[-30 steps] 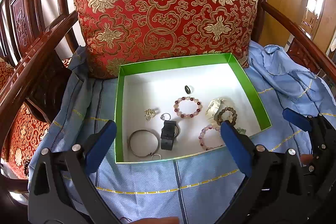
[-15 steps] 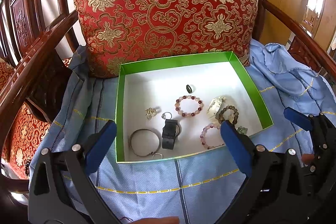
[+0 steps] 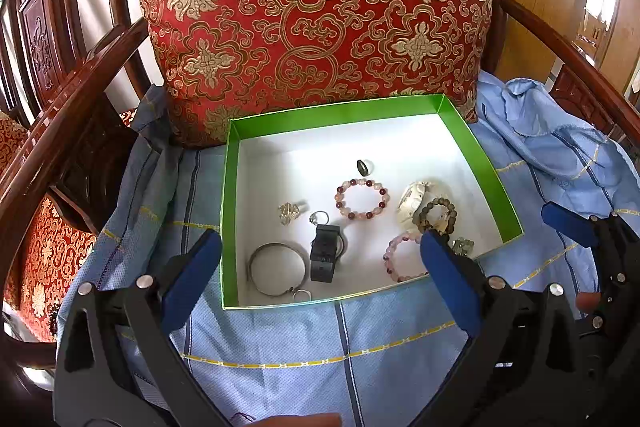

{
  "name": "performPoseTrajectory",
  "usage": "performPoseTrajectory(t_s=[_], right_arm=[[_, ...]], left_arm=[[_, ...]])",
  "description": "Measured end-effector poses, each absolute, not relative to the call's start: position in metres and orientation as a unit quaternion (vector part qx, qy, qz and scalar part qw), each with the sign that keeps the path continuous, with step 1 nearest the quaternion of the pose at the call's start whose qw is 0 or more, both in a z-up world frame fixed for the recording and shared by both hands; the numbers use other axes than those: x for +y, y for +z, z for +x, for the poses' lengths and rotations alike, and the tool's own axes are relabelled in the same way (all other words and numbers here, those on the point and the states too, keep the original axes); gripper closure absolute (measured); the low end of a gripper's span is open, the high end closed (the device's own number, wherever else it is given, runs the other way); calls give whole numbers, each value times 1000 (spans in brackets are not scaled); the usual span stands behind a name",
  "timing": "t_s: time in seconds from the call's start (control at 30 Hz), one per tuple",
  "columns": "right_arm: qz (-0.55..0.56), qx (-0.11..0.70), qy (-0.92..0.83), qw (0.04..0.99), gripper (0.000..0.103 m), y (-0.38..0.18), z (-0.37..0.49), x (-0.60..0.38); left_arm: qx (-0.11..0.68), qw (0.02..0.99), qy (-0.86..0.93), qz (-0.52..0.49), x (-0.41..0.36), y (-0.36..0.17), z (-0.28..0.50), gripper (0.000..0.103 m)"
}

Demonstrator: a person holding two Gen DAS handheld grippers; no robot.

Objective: Organize jewelry

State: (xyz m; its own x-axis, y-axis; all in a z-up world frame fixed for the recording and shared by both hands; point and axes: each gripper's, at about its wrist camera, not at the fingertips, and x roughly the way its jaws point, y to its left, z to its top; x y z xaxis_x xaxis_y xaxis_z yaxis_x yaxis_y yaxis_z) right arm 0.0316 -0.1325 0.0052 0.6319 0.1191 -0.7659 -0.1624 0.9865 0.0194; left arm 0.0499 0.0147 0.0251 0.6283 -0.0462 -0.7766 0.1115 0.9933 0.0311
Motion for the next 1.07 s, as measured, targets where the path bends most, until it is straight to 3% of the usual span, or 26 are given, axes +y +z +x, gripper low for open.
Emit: performPoseTrajectory(t_s=[0.87,1.07], right_arm=[[-32,427,93,899,3,2,36,-138],[-9,379,29,925,3,15,31,-198]], left_arm=[[446,893,-44,45,16,18,55,4],[423,905,-9,37,31,29,53,4]])
